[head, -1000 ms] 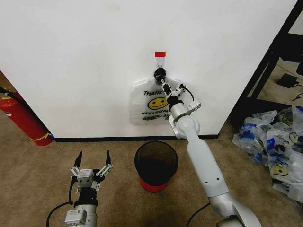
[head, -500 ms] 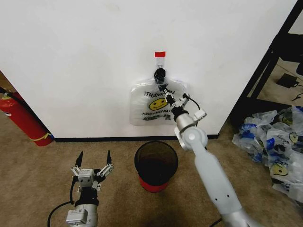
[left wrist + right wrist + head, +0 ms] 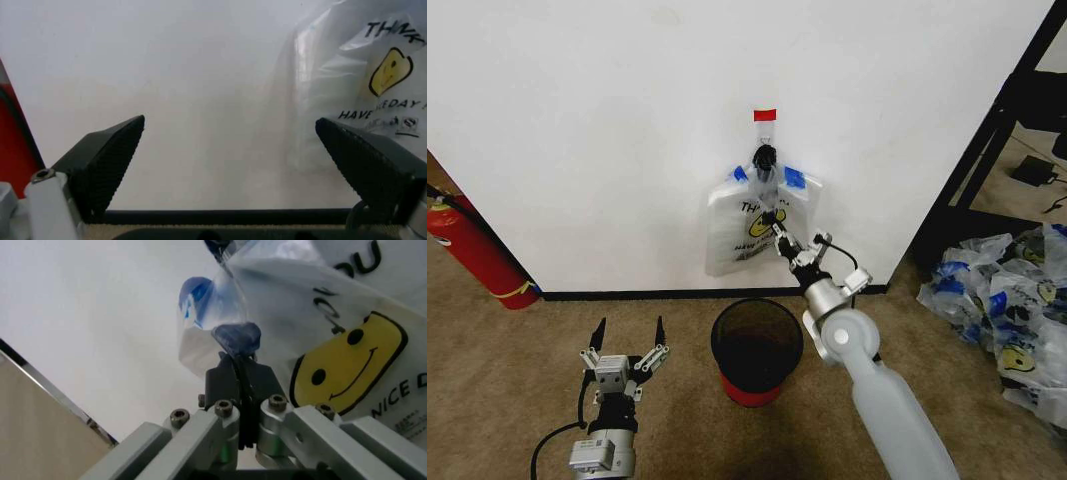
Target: Pick up the garbage bag from the wall and place it over the trash bin.
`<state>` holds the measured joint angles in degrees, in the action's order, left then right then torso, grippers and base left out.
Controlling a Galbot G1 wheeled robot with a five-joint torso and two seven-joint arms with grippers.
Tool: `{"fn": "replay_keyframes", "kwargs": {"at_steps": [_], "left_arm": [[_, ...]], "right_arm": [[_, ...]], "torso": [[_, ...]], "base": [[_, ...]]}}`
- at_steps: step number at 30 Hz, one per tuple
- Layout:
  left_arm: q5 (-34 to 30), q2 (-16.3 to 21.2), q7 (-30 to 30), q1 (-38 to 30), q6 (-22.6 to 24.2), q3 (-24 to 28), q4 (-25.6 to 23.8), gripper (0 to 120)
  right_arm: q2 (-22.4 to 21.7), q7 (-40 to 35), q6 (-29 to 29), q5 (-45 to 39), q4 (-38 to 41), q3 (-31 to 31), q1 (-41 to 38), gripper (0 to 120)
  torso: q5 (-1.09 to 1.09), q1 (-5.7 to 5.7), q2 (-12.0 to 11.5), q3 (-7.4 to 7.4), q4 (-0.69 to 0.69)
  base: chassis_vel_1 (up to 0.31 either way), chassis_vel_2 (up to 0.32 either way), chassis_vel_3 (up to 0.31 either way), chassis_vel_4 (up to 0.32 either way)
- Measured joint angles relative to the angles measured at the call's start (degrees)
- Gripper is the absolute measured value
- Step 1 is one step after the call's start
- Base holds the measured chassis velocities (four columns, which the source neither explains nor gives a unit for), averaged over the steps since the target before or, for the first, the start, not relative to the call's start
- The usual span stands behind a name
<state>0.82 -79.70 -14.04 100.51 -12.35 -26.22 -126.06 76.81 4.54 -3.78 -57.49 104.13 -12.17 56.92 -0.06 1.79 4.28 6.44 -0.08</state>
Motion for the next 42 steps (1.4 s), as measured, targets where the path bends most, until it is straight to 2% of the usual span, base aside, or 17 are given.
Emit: {"fn": "replay_keyframes", "kwargs": {"at_steps": [9,20,32,42], "left_arm": [[-3.1,1.9,0.1,-1.9,0.8,0.1,0.9,100],[-4.9,3.9,0.7,-4.9,1.0,1.0,3.3,100],[-6.4,4.7,0.7,-5.9,1.1,1.1,3.5,100],[-6.8,4.8,0.8,-5.7,0.8,0.8,3.1,100]], "right_arm": [[-1.9,3.2,1.1,10.0,5.8,-0.8,7.1,0],[-3.4,7.3,7.0,27.6,10.6,-1.8,17.3,0],[-4.0,8.9,10.2,31.9,10.0,-3.4,22.5,0],[-5.6,8.8,15.0,40.1,9.8,-5.3,27.2,0]], "torso": [[0.0,0.0,0.0,0.0,0.0],[-0.01,0.0,0.0,0.0,-0.01],[0.0,0.0,0.0,0.0,-0.01],[0.0,0.0,0.0,0.0,0.0]], "base": [[0.0,0.0,0.0,0.0],[0.0,0.0,0.0,0.0],[0.0,0.0,0.0,0.0],[0.0,0.0,0.0,0.0]]}}
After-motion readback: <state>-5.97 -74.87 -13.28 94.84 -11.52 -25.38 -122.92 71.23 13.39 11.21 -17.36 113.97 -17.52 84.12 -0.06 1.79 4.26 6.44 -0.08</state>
